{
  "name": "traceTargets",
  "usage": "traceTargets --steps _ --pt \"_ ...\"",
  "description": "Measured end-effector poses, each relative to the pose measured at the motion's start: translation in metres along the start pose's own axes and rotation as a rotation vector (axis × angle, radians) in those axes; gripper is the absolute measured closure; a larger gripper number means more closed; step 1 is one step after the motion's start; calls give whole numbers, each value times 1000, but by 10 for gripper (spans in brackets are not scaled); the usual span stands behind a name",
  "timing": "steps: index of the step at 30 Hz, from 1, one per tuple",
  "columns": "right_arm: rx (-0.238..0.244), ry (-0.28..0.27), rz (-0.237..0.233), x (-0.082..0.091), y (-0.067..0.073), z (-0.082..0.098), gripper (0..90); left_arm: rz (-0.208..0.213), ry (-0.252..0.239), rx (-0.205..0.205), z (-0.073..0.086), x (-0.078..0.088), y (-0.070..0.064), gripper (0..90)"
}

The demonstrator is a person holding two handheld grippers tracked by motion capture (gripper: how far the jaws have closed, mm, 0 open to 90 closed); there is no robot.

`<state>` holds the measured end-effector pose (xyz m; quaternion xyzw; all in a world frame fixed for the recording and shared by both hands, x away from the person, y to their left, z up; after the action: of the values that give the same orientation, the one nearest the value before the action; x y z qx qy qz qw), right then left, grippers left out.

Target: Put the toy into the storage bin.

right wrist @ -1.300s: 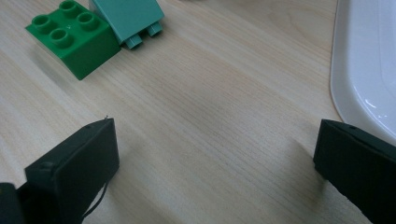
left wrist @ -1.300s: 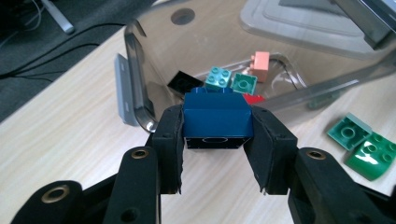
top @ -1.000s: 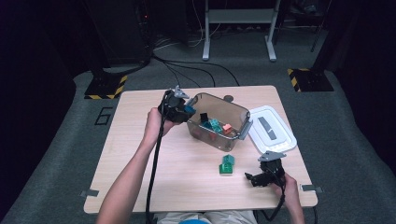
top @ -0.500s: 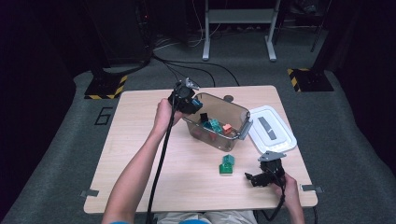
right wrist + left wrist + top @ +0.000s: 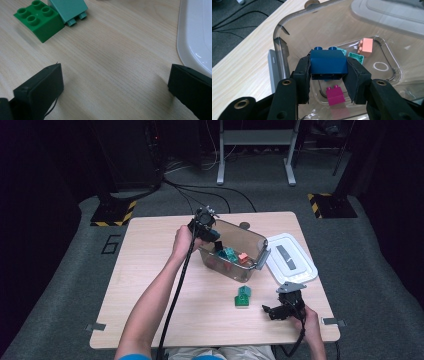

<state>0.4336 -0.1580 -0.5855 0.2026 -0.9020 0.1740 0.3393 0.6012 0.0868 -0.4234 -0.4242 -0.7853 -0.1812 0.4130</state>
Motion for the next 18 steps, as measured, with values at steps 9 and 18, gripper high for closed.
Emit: traceTargets --steps 9,18 --pt "1 -1 0 0 0 0 0 21 0 12 1 -1 -6 382" --pt "-2 0 -1 0 0 0 0 35 -21 -19 6 11 -23 225"
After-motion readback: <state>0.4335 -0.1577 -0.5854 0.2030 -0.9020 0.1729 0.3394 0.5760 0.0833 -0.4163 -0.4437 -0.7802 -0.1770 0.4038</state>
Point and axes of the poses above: each handheld gripper's, and its own axes: x roughly backward along the jaws, z roughly out of its underside, y roughly to its left, the point moved 8 cm from there along -x, roughly forward along the jaws, and after that the axes turned 14 degrees about z, right-handed, at the moved point
